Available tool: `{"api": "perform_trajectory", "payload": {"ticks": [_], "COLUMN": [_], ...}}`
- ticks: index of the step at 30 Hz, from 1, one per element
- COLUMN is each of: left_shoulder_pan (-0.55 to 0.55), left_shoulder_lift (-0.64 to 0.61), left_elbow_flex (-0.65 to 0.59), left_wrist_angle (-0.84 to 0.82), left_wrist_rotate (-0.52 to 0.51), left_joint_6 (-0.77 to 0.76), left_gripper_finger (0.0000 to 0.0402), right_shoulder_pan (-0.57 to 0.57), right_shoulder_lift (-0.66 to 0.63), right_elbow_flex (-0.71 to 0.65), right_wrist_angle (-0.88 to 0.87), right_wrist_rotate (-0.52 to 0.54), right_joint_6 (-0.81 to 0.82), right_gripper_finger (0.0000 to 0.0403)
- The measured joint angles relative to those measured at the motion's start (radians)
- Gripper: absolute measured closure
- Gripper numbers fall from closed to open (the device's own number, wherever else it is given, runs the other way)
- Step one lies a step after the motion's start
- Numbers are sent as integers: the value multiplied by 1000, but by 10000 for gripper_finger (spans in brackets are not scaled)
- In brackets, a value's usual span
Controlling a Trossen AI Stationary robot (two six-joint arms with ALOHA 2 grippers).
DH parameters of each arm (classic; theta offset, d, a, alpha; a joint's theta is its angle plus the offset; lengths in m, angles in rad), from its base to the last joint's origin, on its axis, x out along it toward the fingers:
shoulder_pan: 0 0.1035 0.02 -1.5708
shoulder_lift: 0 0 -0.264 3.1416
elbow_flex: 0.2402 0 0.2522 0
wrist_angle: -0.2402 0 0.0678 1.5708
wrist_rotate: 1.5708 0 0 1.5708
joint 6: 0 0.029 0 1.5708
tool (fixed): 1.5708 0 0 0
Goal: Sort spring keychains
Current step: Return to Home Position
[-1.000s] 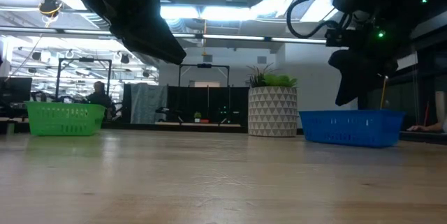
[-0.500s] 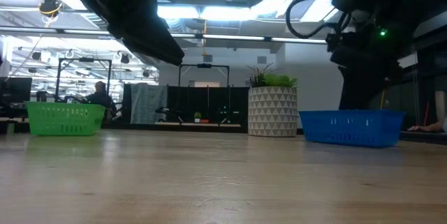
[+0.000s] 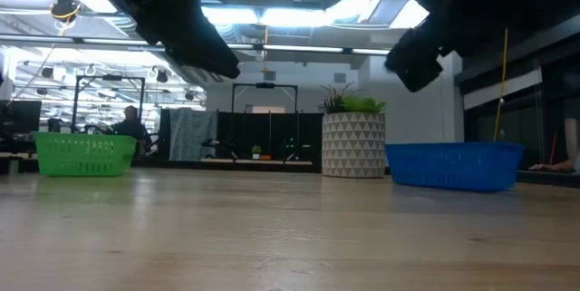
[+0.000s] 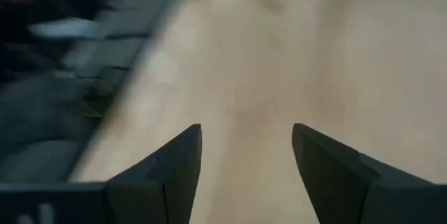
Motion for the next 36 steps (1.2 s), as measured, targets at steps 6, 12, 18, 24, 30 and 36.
{"api": "perform_trajectory", "payload": {"ticks": [6,12,18,24,30,36], "left_shoulder_pan": [-14,-14,-13,-13,-13,-13], "left_shoulder_lift": [0,0,0,0,0,0], "left_elbow_flex": [0,0,0,0,0,0], "left_wrist_angle": [-1,-1,3,6,6,6], "left_wrist_rotate": [0,-7,-16,-18,-20,-36], "left_joint_6": [21,21,29,29,29,29], "left_gripper_finger": [249,249,249,249,249,249], "right_shoulder_pan": [-53,-64,-64,-64,-99,-177], "right_shoulder_lift": [-74,-244,-429,-613,-776,-972], "right_elbow_flex": [-164,-317,-445,-562,-567,-567], "right_wrist_angle": [277,454,506,571,424,201], "right_wrist_rotate": [-238,-289,-289,-332,-456,-537], "right_joint_6": [23,0,-42,-44,-55,-67], "right_gripper_finger": [183,183,183,183,182,182]}}
